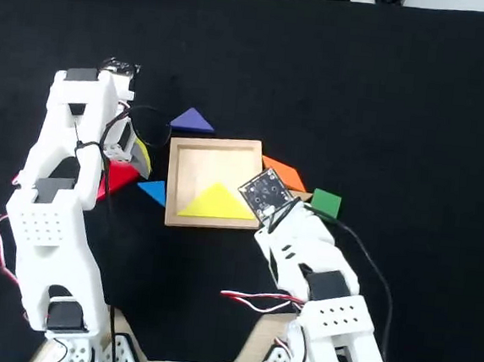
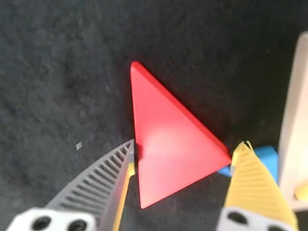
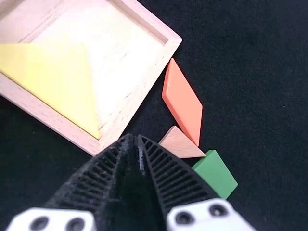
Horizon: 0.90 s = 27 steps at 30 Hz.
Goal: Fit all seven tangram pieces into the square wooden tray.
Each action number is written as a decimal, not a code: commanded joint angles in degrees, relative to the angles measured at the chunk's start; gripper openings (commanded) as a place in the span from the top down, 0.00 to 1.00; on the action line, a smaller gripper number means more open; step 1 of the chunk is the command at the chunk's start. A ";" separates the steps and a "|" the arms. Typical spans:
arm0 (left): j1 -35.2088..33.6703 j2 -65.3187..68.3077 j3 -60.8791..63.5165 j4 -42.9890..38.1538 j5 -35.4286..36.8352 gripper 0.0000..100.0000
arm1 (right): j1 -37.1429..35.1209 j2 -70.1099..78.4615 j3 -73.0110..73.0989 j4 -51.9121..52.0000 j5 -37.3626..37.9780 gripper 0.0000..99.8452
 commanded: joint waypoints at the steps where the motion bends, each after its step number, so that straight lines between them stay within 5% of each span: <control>1: 1.19 -8.00 -1.98 3.08 0.62 0.70 | -0.62 -0.84 -0.04 -1.05 0.70 0.99; 14: 3.82 -9.67 -2.86 5.80 4.22 0.70 | -0.62 -0.84 -0.04 -1.05 0.70 0.99; 22: 18.24 -11.78 -8.48 12.13 22.95 0.69 | 1.05 -0.84 -0.48 -1.05 0.70 0.99; 27: 22.64 -10.81 -5.58 4.40 30.15 0.69 | 5.98 -0.84 -1.71 -1.32 0.26 0.99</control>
